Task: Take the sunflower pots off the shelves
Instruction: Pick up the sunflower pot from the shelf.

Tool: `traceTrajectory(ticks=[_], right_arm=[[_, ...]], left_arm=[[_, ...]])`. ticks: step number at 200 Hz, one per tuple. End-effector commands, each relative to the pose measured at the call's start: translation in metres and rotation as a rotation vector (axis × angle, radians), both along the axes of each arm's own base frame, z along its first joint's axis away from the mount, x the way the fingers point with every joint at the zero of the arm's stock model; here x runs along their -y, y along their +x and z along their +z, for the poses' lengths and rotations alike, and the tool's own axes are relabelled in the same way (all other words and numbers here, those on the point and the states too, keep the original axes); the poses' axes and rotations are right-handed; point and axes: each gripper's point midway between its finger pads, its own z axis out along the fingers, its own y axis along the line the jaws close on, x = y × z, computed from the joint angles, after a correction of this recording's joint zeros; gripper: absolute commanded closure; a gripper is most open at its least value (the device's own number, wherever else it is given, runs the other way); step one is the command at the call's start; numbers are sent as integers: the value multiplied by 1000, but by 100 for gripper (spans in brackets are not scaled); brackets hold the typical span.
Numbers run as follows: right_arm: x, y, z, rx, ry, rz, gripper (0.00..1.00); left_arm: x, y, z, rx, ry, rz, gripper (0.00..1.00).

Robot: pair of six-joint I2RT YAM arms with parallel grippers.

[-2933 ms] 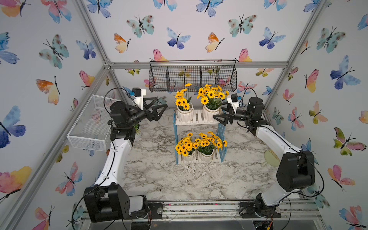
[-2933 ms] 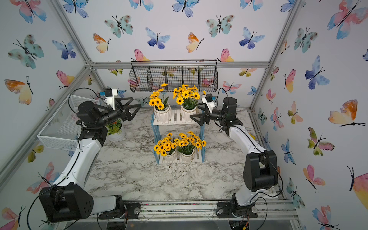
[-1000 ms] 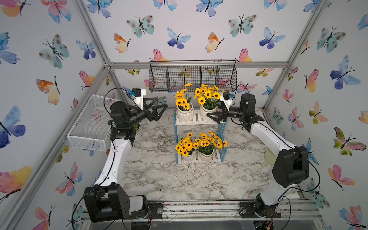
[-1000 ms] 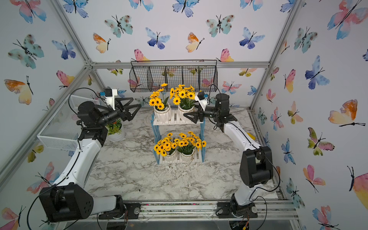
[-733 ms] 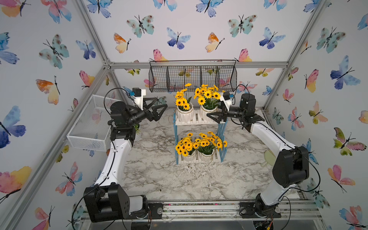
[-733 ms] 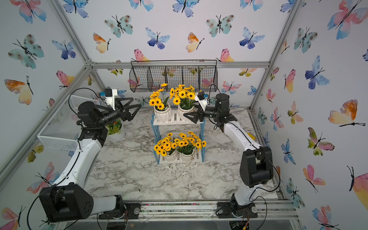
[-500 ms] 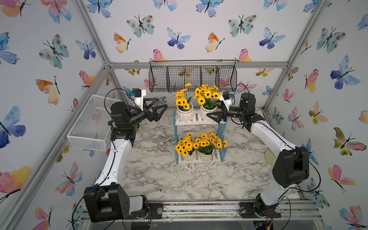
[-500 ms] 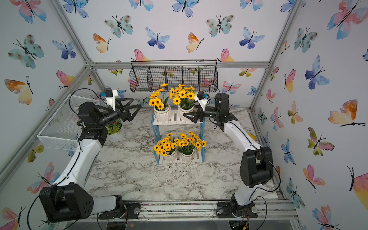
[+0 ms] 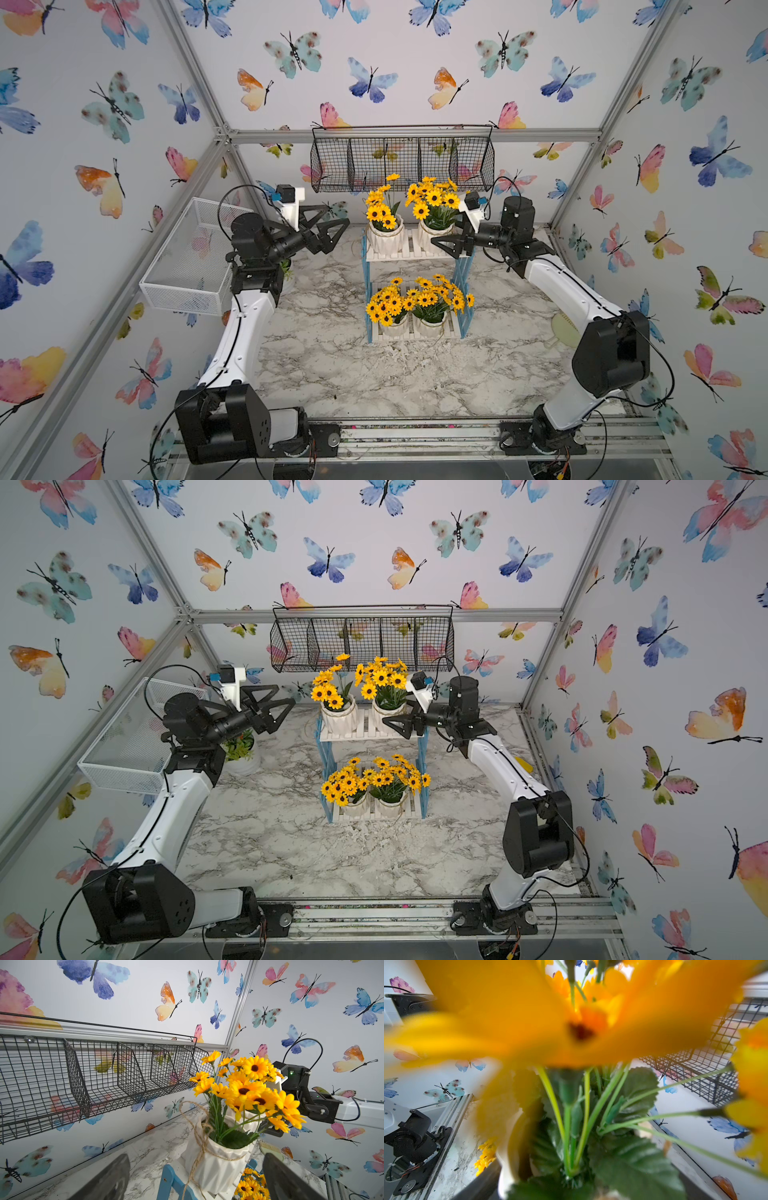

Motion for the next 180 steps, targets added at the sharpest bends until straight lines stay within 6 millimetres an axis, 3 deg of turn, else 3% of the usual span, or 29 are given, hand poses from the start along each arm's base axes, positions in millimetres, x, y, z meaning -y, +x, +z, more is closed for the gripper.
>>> traceTrajectory(ticks=[1,117,180], right_arm=[[0,-8,3,-18,10,-10,96],[4,-31,50,90,71,-18,96],[4,-46,63,121,91,-14,96]], left_arm=[[-1,-9,14,48,-1,10,1],[-2,-11,16,58,-5,12,1],[-2,-12,18,62,-8,12,1]])
